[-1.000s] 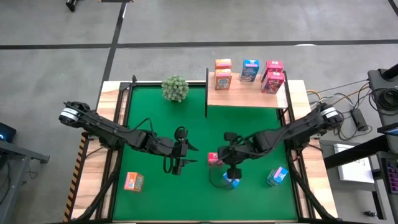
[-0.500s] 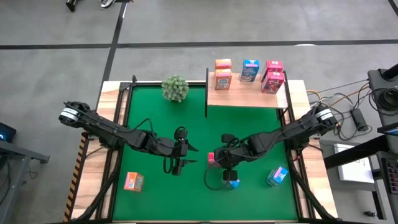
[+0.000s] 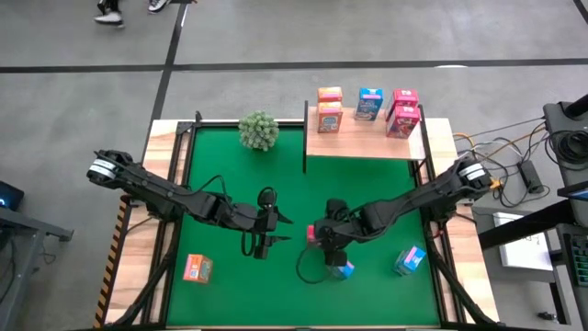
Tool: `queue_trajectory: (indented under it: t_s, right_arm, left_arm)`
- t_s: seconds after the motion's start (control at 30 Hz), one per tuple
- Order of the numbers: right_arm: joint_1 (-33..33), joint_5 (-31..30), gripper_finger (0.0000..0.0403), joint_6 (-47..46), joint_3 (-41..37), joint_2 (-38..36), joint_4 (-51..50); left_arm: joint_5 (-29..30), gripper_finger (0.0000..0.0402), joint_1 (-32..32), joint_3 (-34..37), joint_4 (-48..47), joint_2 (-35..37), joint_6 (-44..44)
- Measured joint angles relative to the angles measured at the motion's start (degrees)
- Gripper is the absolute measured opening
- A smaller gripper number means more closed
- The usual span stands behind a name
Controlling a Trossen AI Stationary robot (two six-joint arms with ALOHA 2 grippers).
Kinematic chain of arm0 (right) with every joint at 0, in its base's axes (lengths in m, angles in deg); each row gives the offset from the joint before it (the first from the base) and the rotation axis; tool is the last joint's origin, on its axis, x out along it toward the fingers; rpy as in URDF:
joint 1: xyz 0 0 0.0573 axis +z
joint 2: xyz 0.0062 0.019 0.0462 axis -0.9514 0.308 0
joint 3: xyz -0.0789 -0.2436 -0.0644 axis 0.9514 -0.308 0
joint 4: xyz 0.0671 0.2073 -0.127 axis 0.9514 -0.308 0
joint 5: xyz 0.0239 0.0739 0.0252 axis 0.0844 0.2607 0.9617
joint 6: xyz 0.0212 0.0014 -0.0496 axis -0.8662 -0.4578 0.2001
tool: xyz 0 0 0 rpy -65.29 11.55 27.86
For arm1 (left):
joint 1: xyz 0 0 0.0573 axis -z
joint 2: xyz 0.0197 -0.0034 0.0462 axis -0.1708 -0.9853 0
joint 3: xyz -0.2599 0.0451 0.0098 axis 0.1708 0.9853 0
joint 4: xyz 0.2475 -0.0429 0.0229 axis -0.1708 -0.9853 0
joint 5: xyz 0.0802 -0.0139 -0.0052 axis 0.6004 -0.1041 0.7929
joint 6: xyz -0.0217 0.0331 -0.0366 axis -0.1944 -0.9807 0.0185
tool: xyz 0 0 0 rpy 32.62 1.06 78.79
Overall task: Stack cereal on shelf
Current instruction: Put the red cereal box on the shelf
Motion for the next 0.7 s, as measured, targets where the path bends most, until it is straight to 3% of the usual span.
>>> queue_trajectory:
  t_s: [0.2, 0.7]
  right_arm:
    - [-0.3, 0.5, 0.0308, 0.0, 0.0, 1.1, 0.5]
    - [-1.0, 0.5, 0.0159, 0.1, 0.0, 0.8, 0.4]
  left_arm:
    - [0.0, 0.0190, 0.0, 0.0, 0.0, 0.0, 0.0]
    - [0.0, 0.0190, 0.0, 0.0, 0.0, 0.0, 0.0]
